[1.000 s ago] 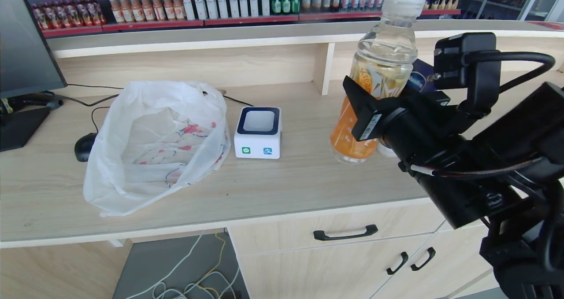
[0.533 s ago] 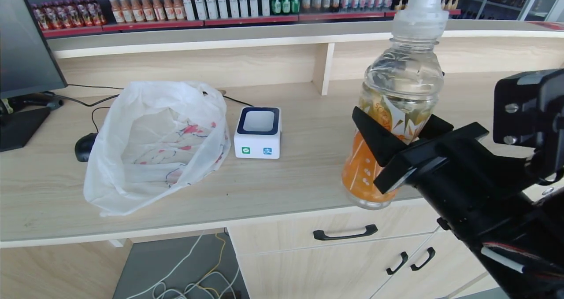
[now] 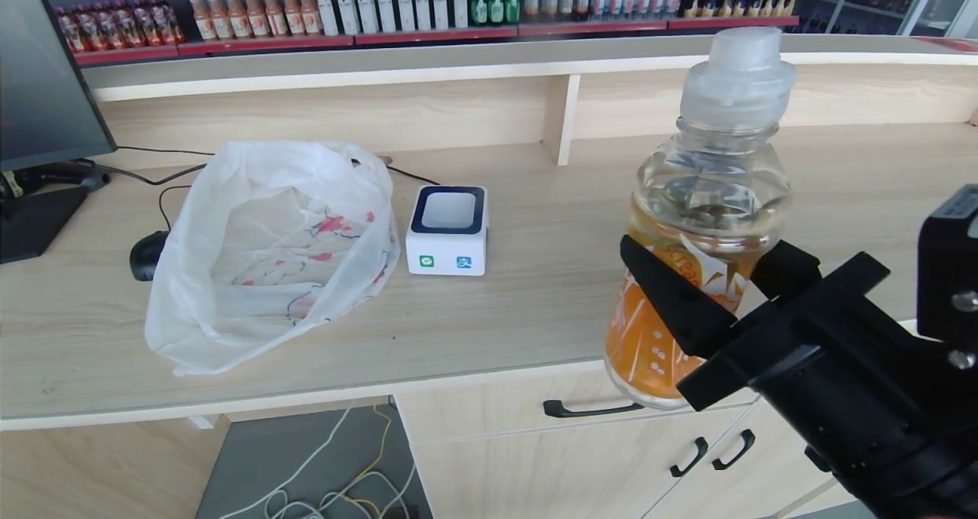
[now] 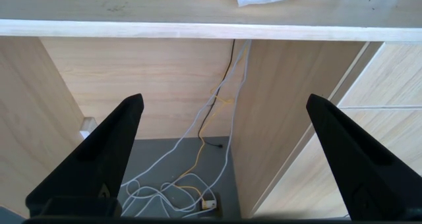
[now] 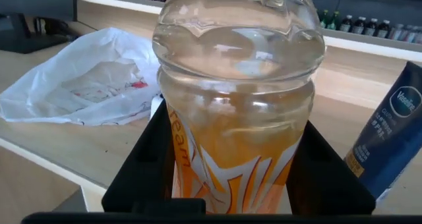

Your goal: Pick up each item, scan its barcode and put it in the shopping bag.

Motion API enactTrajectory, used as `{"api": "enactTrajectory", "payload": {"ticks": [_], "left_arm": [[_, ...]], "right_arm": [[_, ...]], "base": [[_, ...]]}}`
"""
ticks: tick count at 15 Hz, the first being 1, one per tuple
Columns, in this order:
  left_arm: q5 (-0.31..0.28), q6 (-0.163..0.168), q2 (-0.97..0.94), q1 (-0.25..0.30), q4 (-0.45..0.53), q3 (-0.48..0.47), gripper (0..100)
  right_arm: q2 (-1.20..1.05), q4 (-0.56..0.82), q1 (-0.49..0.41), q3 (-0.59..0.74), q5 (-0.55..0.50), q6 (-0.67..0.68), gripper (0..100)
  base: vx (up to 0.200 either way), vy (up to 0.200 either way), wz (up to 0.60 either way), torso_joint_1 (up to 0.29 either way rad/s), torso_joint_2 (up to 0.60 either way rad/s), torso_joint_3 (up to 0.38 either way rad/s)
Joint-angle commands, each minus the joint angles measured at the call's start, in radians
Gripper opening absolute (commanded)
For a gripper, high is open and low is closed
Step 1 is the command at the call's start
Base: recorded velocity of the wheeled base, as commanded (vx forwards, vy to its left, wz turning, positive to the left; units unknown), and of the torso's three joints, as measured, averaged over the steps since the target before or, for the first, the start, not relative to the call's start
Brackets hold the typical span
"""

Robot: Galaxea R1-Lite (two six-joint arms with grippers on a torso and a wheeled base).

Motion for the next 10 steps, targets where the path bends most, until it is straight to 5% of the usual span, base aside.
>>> {"api": "enactTrajectory", "payload": {"ticks": [1,10], "left_arm": [[0.000,0.000,0.000,0.001,0.000,0.000,100],[0.000,0.000,0.000,0.001,0.000,0.000,100]], "right_arm": [[0.003,0.001,0.024,-0.009,-0.001,-0.011,0],[0.000,0.001,0.179,0.008,0.006,-0.167,0]], "base": [[0.000,0.000,0.00,0.000,0.00,0.000],[0.000,0.000,0.00,0.000,0.00,0.000]]}}
